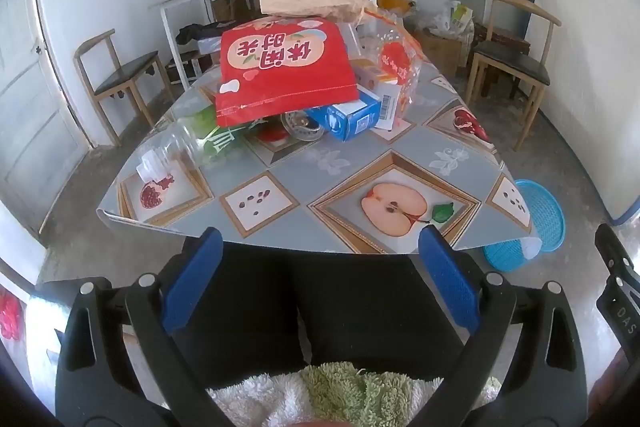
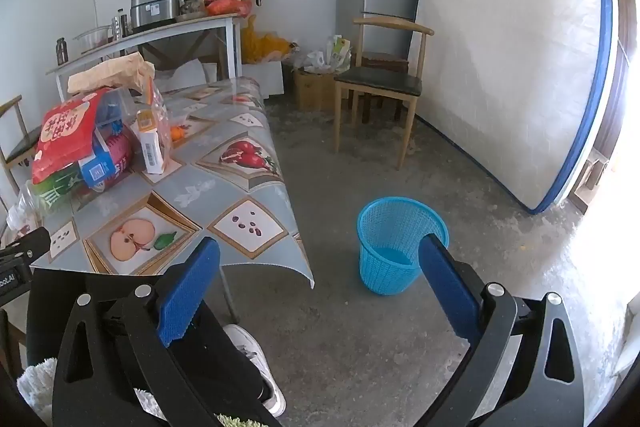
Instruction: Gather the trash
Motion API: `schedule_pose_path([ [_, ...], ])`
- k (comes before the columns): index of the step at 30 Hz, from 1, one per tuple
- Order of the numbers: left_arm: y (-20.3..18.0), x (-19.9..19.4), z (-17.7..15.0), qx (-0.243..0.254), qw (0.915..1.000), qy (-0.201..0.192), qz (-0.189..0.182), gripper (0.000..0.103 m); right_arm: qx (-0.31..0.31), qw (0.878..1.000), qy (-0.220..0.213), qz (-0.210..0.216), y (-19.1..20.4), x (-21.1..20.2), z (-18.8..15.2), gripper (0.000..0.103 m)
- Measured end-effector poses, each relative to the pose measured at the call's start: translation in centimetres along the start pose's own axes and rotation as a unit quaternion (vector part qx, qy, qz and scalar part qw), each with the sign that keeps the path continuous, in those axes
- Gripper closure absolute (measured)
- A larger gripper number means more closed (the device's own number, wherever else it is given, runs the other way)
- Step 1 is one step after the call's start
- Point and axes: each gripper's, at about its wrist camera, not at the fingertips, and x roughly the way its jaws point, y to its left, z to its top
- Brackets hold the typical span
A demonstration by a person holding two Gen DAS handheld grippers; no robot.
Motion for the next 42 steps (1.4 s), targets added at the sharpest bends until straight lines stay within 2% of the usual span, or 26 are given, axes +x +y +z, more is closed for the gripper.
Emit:
schedule_pose_path([
  [42,-0.05,0.30,-0.26,-0.001,1.0000,-0.001,-0.009,0.009,-0.004,1.000,-0.008,-0.001,0.20,-0.17,0.37,0.006],
])
